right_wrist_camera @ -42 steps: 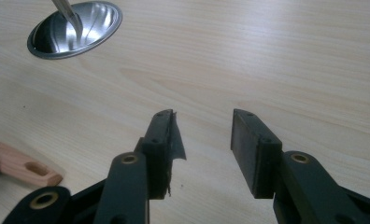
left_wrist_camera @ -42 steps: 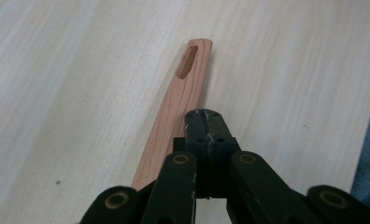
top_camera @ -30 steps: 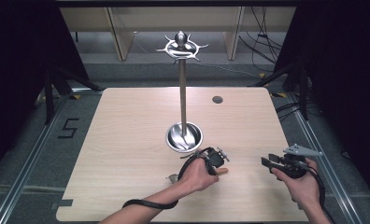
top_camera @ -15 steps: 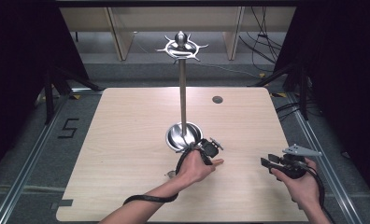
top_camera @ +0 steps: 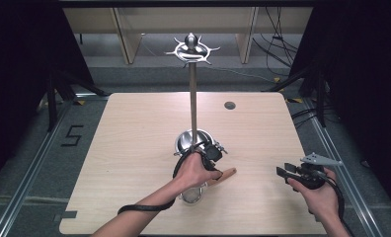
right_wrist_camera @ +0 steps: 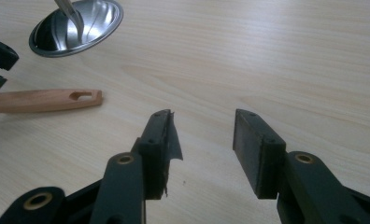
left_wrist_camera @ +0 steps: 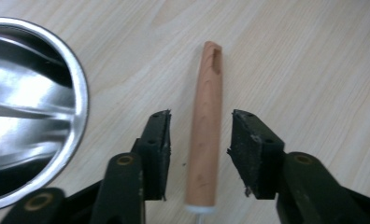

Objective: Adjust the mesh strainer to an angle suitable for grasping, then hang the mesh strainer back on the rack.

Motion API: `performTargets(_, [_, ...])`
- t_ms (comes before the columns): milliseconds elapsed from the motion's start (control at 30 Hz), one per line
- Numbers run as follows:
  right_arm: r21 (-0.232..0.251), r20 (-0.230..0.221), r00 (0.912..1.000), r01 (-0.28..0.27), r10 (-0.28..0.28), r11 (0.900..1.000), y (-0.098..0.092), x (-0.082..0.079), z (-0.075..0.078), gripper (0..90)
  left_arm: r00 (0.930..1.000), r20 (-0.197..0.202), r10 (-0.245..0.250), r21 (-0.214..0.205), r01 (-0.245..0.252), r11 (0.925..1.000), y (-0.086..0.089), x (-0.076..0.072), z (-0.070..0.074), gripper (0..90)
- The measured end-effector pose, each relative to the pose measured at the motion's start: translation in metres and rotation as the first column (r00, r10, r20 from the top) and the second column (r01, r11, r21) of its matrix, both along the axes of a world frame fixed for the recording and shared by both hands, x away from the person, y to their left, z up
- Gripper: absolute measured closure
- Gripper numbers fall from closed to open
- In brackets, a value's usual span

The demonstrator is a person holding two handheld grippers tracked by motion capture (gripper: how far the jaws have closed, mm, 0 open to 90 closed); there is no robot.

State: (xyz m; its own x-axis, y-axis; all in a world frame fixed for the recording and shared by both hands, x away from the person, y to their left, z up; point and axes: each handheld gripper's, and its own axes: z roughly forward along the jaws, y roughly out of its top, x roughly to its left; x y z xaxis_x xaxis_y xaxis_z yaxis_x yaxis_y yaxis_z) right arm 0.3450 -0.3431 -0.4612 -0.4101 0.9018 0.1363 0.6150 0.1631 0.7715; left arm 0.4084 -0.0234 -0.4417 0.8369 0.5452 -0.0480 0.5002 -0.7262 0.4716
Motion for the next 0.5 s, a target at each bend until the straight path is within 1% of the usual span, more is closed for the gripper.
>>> performTargets(33, [0.000,0.000,1.0000,0.000,0.000,1.0000,0.0000,0.0000,0.0000,57.5,1.0000,0.000,-0.006,-0.001,0.006,1.0000,0.0012,0.0003,0.0003,53.1])
performTargets(67, [0.027,-0.026,0.9995,0.017,-0.016,0.9995,0.0022,-0.0017,0.0002,57.4,1.0000,-0.004,0.002,0.014,-0.002,0.9999,0.0042,-0.0005,0.0024,49.9])
performTargets(100, [0.027,-0.026,0.9995,0.017,-0.016,0.9995,0.0022,-0.0017,0.0002,57.4,1.0000,-0.004,0.002,0.014,-0.002,0.9999,0.0042,-0.0005,0.0024,48.9])
performTargets(133, [-0.006,0.003,1.0000,0.007,-0.007,1.0000,0.0005,-0.0005,0.0005,57.1,1.0000,-0.006,0.000,0.025,0.000,0.9997,0.0072,-0.0006,0.0020,47.7])
performTargets(167, [-0.006,0.003,1.0000,0.007,-0.007,1.0000,0.0005,-0.0005,0.0005,57.1,1.0000,-0.006,0.000,0.025,0.000,0.9997,0.0072,-0.0006,0.0020,46.3])
performTargets(200, [0.031,-0.027,0.9995,0.017,-0.016,0.9994,0.0044,-0.0018,0.0013,57.0,0.9999,-0.013,-0.005,0.034,0.006,0.9994,0.0086,-0.0008,0.0018,45.4])
performTargets(233, [0.031,-0.027,0.9995,0.017,-0.016,0.9994,0.0044,-0.0018,0.0013,57.0,0.9990,-0.042,0.013,0.024,-0.012,0.9996,0.0089,-0.0027,0.0005,45.4])
performTargets(300, [0.027,-0.024,0.9996,0.016,-0.016,0.9995,0.0052,-0.0014,0.0009,56.8,0.9987,-0.050,0.011,0.026,-0.009,0.9996,0.0096,-0.0034,-0.0001,43.8])
performTargets(333, [0.004,-0.005,1.0000,-0.001,0.001,1.0000,0.0032,0.0007,0.0003,56.8,0.9977,-0.068,0.007,0.035,-0.005,0.9994,0.0096,-0.0021,-0.0010,43.3])
performTargets(367, [0.004,-0.005,1.0000,-0.001,0.001,1.0000,0.0032,0.0007,0.0003,56.8,0.9977,-0.068,0.007,0.035,-0.005,0.9994,0.0096,-0.0021,-0.0010,42.4])
performTargets(400, [0.002,-0.006,1.0000,-0.003,0.003,1.0000,0.0029,0.0014,0.0003,56.8,0.9982,-0.054,-0.023,0.046,0.026,0.9986,0.0100,0.0014,-0.0025,42.4])
performTargets(433, [0.025,-0.024,0.9996,0.015,-0.015,0.9996,0.0053,0.0010,0.0001,56.8,0.9980,-0.059,-0.023,0.050,0.026,0.9984,0.0097,0.0021,-0.0033,41.8])
performTargets(467, [0.012,-0.007,1.0000,-0.006,0.006,0.9999,0.0033,0.0031,-0.0006,56.7,0.9980,-0.061,-0.018,0.053,0.021,0.9984,0.0091,0.0038,-0.0051,41.3])
performTargets(500, [0.012,-0.004,0.9999,-0.012,0.012,0.9999,0.0029,0.0034,-0.0006,56.6,0.9980,-0.062,-0.009,0.053,0.013,0.9985,0.0086,0.0042,-0.0063,41.2])
